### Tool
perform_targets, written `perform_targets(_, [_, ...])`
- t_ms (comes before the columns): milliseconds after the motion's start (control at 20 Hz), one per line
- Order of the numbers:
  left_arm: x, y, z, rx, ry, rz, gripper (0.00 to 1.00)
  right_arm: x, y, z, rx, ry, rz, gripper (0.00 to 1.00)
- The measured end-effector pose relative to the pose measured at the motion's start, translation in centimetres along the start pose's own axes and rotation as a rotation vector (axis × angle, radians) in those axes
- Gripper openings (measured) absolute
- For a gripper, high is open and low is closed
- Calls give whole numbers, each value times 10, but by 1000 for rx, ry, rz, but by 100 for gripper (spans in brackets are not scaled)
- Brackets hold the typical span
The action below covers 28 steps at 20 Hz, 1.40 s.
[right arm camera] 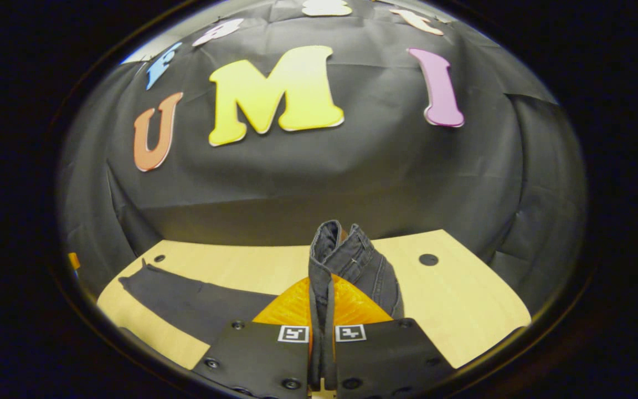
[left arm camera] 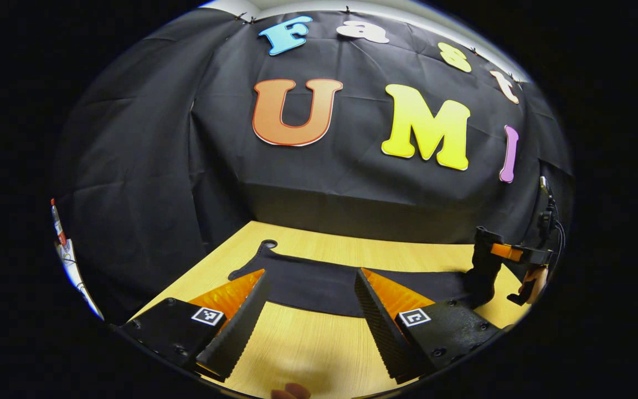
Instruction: Grasp the waist and the cuffs of the jeans and fold them to make the two legs overlap; first hold the waist and fold one-third of the jeans toward the cuffs, then hold the cuffs and fold the remaining one-third in the same direction to finish folding.
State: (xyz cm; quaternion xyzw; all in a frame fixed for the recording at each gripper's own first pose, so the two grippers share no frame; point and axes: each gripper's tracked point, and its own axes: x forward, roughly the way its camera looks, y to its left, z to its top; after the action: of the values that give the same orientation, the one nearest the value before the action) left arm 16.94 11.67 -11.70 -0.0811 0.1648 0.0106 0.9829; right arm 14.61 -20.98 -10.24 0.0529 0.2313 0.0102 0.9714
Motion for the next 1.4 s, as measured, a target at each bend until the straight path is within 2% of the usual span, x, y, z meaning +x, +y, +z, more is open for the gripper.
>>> perform_targets(300, [-9, 20, -3, -29, 8, 48, 99, 4, -3, -19, -122, 100, 25, 3])
perform_targets(650, [-19, 43, -7, -44, 13, 98, 99, 2, -1, -16, -138, 109, 52, 3])
perform_targets(700, [-21, 45, -7, -52, 17, 103, 99, 2, -1, -16, -143, 113, 61, 0])
perform_targets(950, [-24, 50, -8, -56, 17, 113, 99, 1, 0, -15, -128, 124, 65, 3])
perform_targets(1100, [-28, 55, -10, -56, 24, 122, 99, 2, 4, -18, -155, 118, 122, 0])
perform_targets(1200, [-30, 62, -12, -66, 27, 135, 99, 3, 5, -22, -170, 143, 175, 3])
perform_targets(1250, [-31, 64, -12, -72, 29, 142, 99, 2, 3, -27, -180, 163, 190, 0])
perform_targets(1400, [-36, 74, -9, -85, 22, 164, 99, 2, -11, -39, -201, 228, 175, 3])
